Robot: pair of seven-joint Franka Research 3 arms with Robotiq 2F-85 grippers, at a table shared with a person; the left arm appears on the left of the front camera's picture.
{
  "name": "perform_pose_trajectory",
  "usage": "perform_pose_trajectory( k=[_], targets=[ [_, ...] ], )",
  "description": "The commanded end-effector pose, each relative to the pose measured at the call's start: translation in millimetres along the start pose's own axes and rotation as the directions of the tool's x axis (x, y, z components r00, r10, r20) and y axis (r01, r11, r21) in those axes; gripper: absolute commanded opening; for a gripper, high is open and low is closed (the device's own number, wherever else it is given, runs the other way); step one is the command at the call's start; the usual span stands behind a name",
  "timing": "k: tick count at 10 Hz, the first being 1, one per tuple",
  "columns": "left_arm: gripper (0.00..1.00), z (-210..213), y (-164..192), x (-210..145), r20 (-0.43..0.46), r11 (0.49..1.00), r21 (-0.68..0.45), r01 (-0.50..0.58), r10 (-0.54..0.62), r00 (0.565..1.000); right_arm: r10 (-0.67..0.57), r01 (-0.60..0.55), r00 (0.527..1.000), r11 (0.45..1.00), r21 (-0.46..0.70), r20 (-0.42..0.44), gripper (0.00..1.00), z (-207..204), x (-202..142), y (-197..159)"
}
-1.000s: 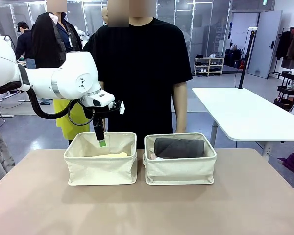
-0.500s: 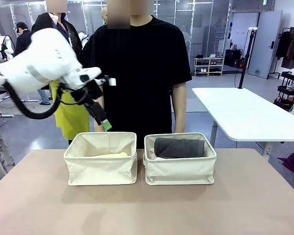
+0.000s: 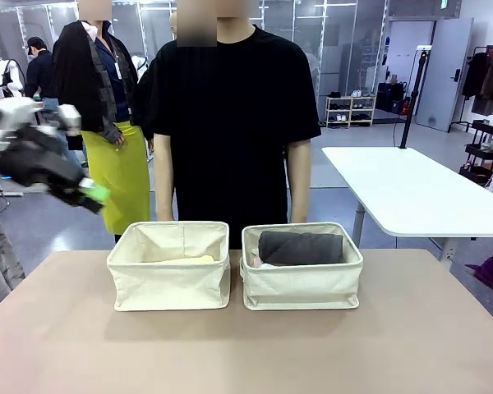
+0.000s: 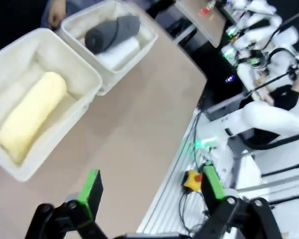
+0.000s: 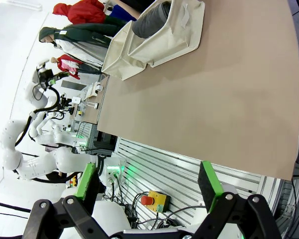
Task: Divide the towels into two baskets.
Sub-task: Pick up one hotel-folded towel from the bottom of the table and place it in the Fabric basket indicated by the person.
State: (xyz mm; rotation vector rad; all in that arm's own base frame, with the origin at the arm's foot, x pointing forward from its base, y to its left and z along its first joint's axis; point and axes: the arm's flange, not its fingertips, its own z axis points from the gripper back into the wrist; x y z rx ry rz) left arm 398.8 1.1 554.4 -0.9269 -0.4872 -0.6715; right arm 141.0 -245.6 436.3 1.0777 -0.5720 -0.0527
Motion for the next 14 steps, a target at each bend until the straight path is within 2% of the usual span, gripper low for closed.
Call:
perform_pose_trajectory(
  k=[1,3,5,7,8,9,14],
  targets=[
    [1.00,49,23,-43,0.081,0.998,-0.062,-0.011,0.016,0.997,0.013,-0.013,1.000,1.000,0.003,0.014,1.00,1,-4,2],
    [1.00,88,45,-92,0.128,0.990,-0.134,-0.038,0.056,0.990,0.013,-0.013,1.000,1.000,0.003,0.014,1.00,1,-4,2],
    [1.00,117,71,-140,0.148,0.984,-0.103,-0.142,0.156,0.977,0.013,-0.013,1.000,1.000,0.003,0.014,1.00,1,-4,2],
    [1.00,140,83,-179,0.211,0.977,-0.109,-0.185,0.204,0.956,0.013,-0.013,1.000,1.000,0.003,0.014,1.00,1,-4,2],
    [1.00,142,87,-182,0.204,0.978,-0.117,-0.171,0.192,0.960,0.013,-0.013,1.000,1.000,0.003,0.014,1.00,1,-4,2],
    [1.00,141,93,-179,0.201,0.974,-0.100,-0.204,0.220,0.955,0.013,-0.013,1.000,1.000,0.003,0.014,1.00,1,-4,2],
    [1.00,137,88,-187,0.212,0.973,-0.095,-0.209,0.225,0.951,0.013,-0.013,1.000,1.000,0.003,0.014,1.00,1,-4,2]
  ],
)
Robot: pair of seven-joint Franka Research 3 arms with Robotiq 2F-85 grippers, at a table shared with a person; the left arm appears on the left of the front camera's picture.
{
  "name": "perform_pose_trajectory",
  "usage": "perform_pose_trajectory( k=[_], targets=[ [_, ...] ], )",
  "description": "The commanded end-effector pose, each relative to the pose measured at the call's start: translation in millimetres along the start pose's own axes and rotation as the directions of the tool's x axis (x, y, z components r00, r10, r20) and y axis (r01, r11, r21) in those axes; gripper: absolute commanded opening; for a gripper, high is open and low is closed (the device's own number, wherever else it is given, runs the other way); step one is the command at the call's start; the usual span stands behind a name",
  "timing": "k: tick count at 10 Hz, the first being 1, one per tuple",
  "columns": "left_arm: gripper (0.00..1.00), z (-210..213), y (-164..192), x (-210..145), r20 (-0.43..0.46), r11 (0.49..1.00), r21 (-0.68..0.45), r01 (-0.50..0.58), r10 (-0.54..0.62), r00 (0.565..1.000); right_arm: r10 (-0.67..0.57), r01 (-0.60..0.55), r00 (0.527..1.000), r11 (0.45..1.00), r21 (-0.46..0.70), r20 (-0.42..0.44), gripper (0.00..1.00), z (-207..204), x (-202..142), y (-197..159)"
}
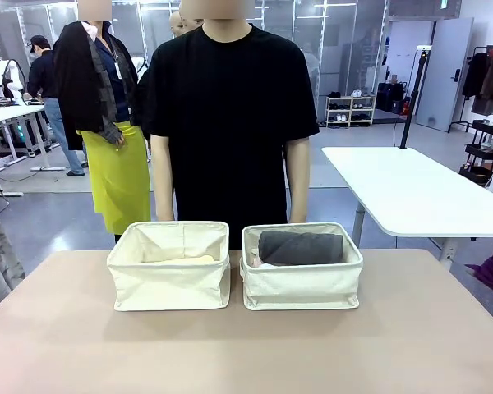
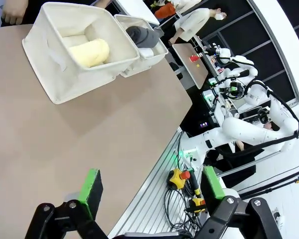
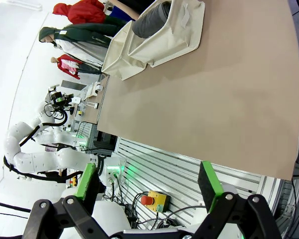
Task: Divide the towels into two baskets.
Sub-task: Pick up one hotel-folded towel from the bottom of the table and place it in the Fabric basket indicated by the person.
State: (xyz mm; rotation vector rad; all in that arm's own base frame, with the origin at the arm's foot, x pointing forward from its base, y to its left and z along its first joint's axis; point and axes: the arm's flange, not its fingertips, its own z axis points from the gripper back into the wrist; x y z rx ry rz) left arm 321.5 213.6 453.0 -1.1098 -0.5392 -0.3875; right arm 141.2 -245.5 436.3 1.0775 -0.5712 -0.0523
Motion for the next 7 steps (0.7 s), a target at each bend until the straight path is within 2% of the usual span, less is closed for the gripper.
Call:
perform_pose_trajectory(
  k=[1,7],
  targets=[
    [1.00,1.8,-4.0,-1.6,0.010,1.000,-0.002,0.007,-0.007,1.000,0.013,-0.013,1.000,1.000,0.003,0.015,1.00,1.3,-3.9,2.1],
    [1.00,1.8,-4.0,-1.6,0.010,1.000,-0.002,0.007,-0.007,1.000,0.013,-0.013,1.000,1.000,0.003,0.015,1.00,1.3,-3.9,2.1]
  ],
)
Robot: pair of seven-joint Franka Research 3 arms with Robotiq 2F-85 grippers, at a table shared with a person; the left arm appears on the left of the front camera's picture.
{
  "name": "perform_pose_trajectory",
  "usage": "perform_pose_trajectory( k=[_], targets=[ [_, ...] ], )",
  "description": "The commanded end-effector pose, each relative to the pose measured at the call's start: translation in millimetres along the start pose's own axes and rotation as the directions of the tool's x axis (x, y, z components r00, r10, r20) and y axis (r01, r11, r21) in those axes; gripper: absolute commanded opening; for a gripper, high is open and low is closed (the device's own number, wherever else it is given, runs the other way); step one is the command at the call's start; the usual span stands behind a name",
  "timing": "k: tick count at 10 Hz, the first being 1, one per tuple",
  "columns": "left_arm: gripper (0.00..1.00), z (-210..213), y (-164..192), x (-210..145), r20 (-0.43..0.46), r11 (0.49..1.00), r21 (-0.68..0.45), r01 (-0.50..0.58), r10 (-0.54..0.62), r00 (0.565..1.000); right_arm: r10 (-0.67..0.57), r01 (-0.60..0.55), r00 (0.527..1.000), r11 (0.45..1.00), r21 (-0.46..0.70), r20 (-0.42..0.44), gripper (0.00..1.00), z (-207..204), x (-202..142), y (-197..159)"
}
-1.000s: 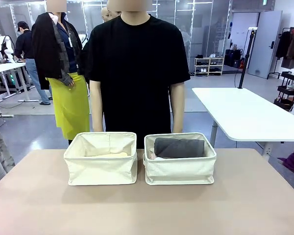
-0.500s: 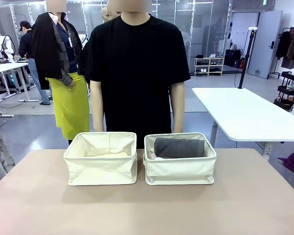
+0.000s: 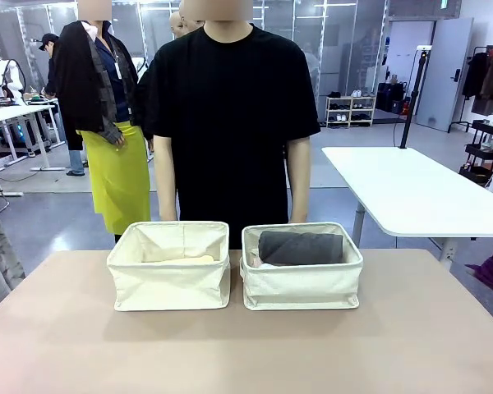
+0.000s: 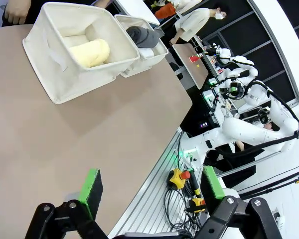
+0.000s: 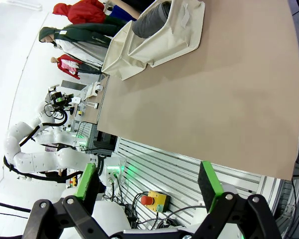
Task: Divide the towels into two baskets.
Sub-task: Pick up one hotel-folded towel from the bottom of the table and place it in the Fabric basket indicated by the person.
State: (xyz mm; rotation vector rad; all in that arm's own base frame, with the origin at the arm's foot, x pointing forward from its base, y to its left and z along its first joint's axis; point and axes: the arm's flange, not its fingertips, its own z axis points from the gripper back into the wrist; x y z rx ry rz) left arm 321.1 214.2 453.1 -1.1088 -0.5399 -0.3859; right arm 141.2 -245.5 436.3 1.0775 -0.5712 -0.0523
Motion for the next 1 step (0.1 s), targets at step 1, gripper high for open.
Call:
perform_pose_trajectory(
  k=[1],
  targets=[
    [1.00,1.2,-3.9,-1.3,0.009,1.000,-0.003,0.008,-0.008,1.000,0.013,-0.013,1.000,1.000,0.003,0.015,1.00,1.3,-3.9,2.1]
  ],
)
